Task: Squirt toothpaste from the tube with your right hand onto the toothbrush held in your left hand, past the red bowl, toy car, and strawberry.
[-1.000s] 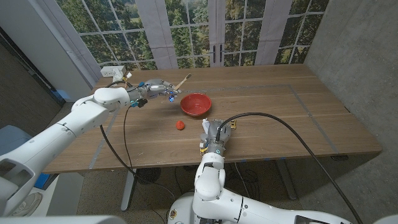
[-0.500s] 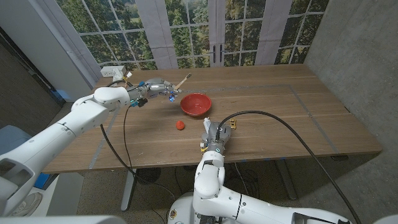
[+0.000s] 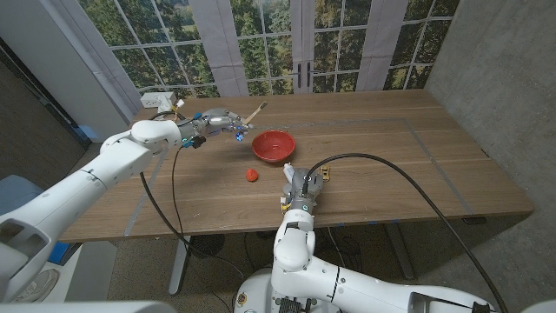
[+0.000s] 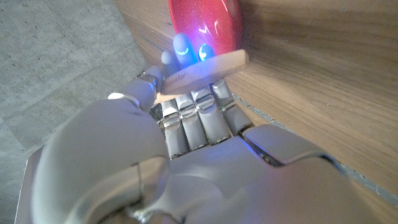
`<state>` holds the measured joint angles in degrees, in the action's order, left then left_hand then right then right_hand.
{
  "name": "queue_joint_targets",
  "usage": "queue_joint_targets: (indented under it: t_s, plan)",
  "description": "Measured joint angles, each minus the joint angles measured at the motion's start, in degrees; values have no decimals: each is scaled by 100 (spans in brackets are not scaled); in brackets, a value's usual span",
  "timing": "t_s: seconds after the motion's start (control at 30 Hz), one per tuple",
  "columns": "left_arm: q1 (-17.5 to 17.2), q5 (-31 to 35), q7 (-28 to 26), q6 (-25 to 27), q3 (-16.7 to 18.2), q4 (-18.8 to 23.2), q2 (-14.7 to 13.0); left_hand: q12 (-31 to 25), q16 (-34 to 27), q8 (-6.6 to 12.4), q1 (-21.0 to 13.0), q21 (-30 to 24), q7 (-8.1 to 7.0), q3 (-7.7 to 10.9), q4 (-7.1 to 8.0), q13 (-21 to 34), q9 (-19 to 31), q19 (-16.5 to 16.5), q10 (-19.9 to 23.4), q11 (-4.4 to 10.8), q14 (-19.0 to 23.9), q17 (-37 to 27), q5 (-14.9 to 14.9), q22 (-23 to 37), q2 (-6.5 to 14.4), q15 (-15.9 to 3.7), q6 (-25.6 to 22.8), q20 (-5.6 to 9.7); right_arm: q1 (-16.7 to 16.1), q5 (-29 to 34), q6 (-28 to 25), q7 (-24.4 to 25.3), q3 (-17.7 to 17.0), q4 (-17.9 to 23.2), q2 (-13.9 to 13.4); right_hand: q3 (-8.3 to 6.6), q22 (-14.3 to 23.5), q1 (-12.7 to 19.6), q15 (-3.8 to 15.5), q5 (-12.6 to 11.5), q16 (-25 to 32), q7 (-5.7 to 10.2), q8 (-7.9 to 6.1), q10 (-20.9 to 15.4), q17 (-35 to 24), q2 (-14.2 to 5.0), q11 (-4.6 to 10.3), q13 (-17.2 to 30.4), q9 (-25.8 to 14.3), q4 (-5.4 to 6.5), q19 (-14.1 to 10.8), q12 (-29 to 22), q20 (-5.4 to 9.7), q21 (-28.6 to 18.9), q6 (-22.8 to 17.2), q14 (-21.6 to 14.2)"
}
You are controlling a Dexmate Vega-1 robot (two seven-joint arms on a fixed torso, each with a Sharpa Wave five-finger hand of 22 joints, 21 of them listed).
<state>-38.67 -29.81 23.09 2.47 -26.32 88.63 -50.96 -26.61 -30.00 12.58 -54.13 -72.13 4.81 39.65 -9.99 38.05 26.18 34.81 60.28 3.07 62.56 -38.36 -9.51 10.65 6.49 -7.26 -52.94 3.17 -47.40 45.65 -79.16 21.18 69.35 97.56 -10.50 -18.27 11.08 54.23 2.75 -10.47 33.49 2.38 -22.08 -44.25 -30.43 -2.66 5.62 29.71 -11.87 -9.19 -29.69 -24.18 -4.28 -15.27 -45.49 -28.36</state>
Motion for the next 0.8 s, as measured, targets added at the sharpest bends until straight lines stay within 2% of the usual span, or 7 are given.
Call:
queue_joint_targets:
  t_s: [0.43, 0.8]
  plan:
    - [139, 61, 67, 23, -85, -99, 87, 10, 0, 0, -1, -43, -1, -1, 1, 18, -1, 0, 0, 0, -11, 1, 5, 1, -1, -11, 1, 0, -212, -605, 247, 1061, -196, 341, -216, -24, -1, 47, 1, 0, 0, 40, -55, -101, 16, -46, 22, 44, -4, -25, -40, -38, 40, 0, -79, -63]
    - [241, 108, 96, 58, -147, -154, 155, 31, 34, 0, -1, -77, -2, 23, -6, 33, -1, 1, 0, 0, -11, -5, 4, -20, -1, -11, 2, 0, -415, -880, 313, 1703, -363, 641, -340, -23, -1, 68, -9, 0, -1, 61, -55, -168, 16, -68, 36, 72, -4, -24, -40, -54, 40, -22, -144, -135]
